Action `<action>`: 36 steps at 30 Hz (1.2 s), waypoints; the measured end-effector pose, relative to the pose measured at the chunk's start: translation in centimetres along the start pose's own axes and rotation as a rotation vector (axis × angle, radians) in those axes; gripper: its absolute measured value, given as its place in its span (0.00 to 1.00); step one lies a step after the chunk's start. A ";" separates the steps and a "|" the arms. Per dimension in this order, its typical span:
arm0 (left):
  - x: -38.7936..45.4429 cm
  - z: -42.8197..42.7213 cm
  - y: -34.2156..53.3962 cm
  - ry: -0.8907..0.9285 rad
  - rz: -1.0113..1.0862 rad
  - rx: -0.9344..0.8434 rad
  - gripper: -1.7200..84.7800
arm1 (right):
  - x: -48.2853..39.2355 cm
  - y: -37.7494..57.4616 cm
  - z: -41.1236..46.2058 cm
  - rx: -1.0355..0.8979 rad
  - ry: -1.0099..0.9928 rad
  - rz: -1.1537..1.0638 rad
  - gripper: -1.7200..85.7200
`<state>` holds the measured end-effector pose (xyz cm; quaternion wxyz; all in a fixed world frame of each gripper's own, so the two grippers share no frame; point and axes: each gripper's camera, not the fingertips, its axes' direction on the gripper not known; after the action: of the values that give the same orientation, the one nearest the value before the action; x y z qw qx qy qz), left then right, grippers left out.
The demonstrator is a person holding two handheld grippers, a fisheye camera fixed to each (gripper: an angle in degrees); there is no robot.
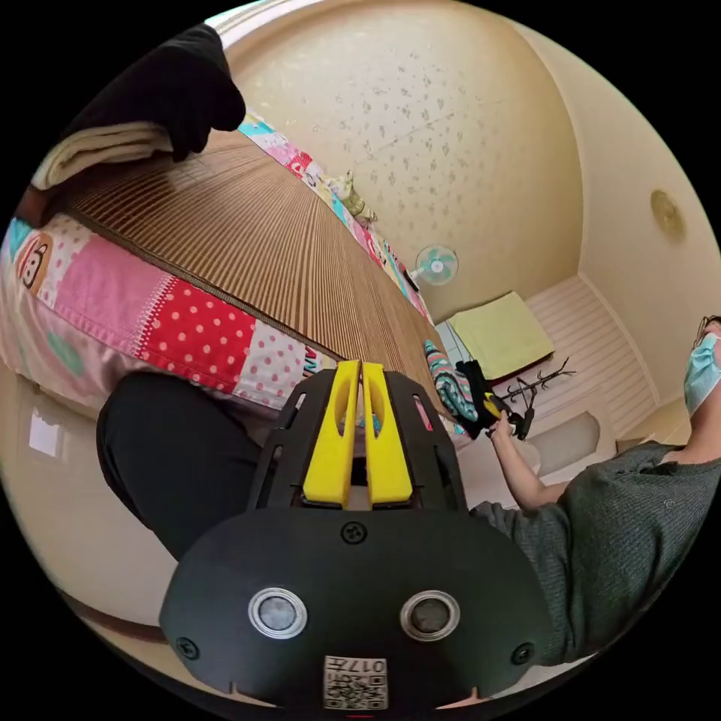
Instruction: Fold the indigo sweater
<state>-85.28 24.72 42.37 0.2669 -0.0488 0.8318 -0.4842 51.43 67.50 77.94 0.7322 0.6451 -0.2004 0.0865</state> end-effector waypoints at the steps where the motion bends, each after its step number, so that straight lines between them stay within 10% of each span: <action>1: 0.7 1.6 -0.1 -0.004 0.026 -0.056 0.01 | 1.3 -1.7 0.4 -0.004 0.032 0.033 0.17; 11: -1.7 7.5 0.9 0.238 -0.075 -0.099 0.01 | 4.1 -7.6 13.2 -0.306 0.020 0.240 0.09; 19: -4.0 12.0 3.5 0.271 -0.112 -0.159 0.01 | -15.5 2.5 13.2 -0.692 -0.607 -0.351 0.03; 23: -3.7 13.4 3.3 0.252 -0.073 -0.186 0.01 | -16.2 4.4 7.6 -0.528 -0.446 -0.330 0.04; 28: -4.1 14.9 3.6 0.252 -0.036 -0.186 0.01 | 0.7 -1.3 -2.4 0.049 -0.336 0.266 0.18; 36: -4.0 22.7 5.7 0.330 -0.005 -0.290 0.01 | 3.7 -9.4 -0.2 -0.088 -0.655 0.251 0.07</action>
<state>-69.71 11.36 30.42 0.1161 -0.0090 0.9251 -0.3615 58.42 65.75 70.83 0.6400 0.5767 -0.5057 -0.0446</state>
